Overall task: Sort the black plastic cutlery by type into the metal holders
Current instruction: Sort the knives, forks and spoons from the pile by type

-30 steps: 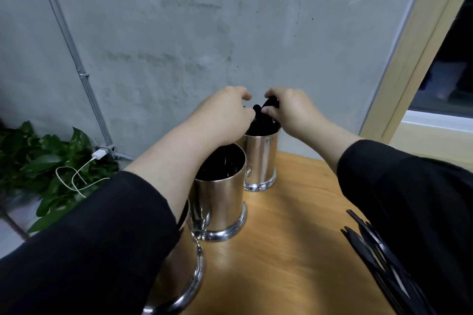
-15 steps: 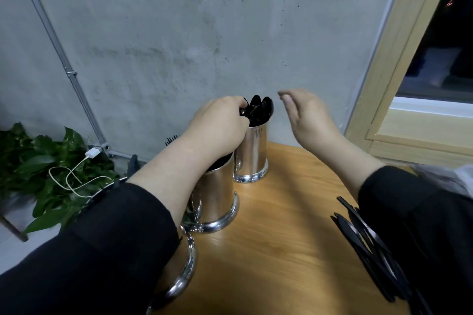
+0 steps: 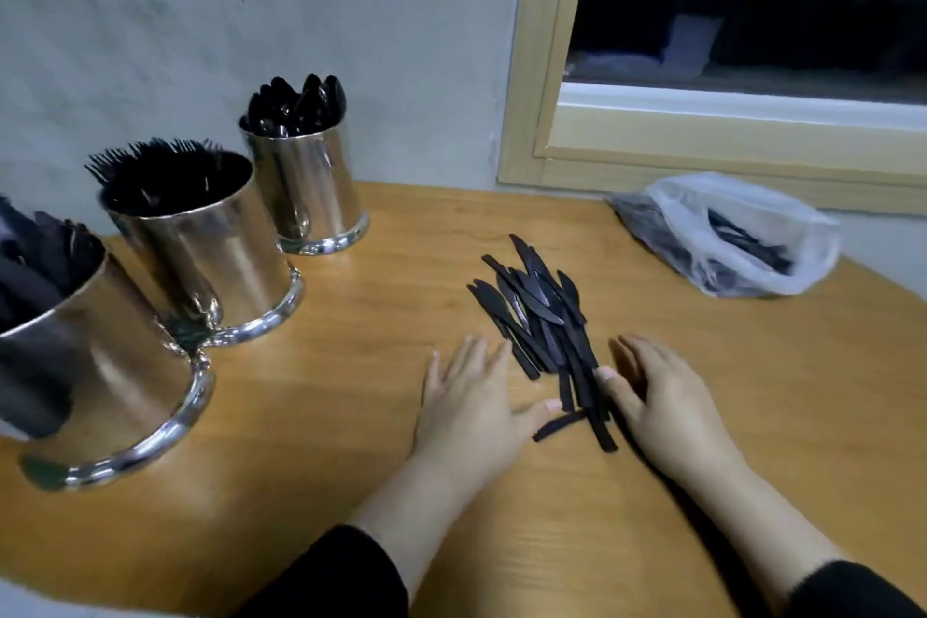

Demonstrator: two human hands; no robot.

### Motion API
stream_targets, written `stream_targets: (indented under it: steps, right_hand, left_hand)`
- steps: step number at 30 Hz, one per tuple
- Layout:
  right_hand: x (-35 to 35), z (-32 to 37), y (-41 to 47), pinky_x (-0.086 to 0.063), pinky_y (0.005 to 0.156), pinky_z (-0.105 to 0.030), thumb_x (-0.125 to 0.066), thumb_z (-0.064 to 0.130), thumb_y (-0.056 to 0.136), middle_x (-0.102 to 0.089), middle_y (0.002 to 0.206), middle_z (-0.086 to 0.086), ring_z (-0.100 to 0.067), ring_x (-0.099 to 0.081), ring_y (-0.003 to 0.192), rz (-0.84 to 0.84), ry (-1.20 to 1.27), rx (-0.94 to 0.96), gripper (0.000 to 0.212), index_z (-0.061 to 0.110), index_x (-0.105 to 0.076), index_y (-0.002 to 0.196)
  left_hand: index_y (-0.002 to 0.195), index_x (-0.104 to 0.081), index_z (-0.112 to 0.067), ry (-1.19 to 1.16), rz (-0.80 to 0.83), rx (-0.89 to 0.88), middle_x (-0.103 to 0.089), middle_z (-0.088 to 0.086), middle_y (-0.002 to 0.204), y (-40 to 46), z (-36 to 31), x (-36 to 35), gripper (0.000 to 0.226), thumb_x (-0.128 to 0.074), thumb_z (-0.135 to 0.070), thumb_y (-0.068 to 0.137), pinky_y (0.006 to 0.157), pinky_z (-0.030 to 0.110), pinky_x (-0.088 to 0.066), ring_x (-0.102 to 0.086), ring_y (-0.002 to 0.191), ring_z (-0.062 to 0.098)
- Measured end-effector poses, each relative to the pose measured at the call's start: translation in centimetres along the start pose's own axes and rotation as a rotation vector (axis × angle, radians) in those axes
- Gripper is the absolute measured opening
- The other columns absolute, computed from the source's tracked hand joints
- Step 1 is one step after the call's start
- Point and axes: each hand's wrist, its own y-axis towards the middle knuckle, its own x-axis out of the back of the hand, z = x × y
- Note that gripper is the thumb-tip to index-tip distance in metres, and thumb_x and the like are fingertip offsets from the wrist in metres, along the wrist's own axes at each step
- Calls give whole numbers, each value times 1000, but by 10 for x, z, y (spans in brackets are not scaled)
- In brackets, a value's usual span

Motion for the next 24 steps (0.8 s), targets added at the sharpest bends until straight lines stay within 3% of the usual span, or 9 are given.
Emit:
stream_targets:
  steps: [4, 7, 11, 15, 17, 20, 24]
  right_hand:
    - [-3, 2, -12, -42, 107, -37, -55, 48, 97, -63, 133, -2, -25, -56, 124, -24, 83, 32, 54, 14, -55, 138]
    - [-1, 1, -14, -43, 103, -33, -58, 52, 94, -64, 129, 3, -20, -57, 121, -40, 159, 31, 55, 16, -58, 135]
    - [-6, 0, -16, -45, 100, -37, -65, 61, 85, -60, 119, 5, -17, -54, 115, -19, 108, 55, 60, 17, -65, 126]
    - [5, -11, -17, -36, 95, -25, -59, 21, 99, -64, 113, -8, -29, -59, 111, -287, 296, -67, 25, 6, -71, 115]
    - [7, -17, -20, -36, 95, -27, -56, 13, 97, -65, 115, -7, -29, -58, 113, -214, 231, -62, 24, 10, -73, 114]
    - [3, -15, -26, -37, 101, -38, -64, 19, 90, -61, 121, 4, -22, -50, 116, -19, 68, 33, 28, 21, -72, 117]
    - [9, -13, -30, -38, 100, -43, -69, 23, 89, -56, 112, 6, -19, -48, 112, -6, 79, 64, 26, 23, -73, 115]
  left_hand:
    - [165, -11, -25, 76, -64, -23, -3, -2, 174, -7, -23, -19, 105, -30, -91, 84, 127, 52, 6, 2, 160, 16]
    - [164, -17, -26, 104, -110, -53, -7, -1, 173, -9, -25, -23, 96, -32, -85, 90, 128, 53, 2, -1, 160, 17]
    - [159, -31, -26, 64, -182, -65, -21, -2, 171, -10, -25, -25, 81, -38, -76, 95, 128, 53, -4, -12, 159, 17]
    - [140, -60, -23, -11, -282, -122, -51, -4, 146, -12, -22, -25, 56, -54, -60, 98, 122, 42, -23, -43, 138, 17]
    - [130, -69, -21, -47, -321, -176, -56, -5, 127, -13, -19, -26, 44, -62, -50, 98, 109, 34, -33, -51, 122, 17]
    - [124, -70, -18, -86, -367, -183, -56, -3, 115, -16, -14, -27, 36, -72, -38, 94, 101, 35, -37, -53, 113, 19]
    - [112, -76, -18, -71, -373, -168, -58, -3, 106, -25, -9, -27, 22, -68, -33, 98, 92, 34, -34, -52, 108, 20]
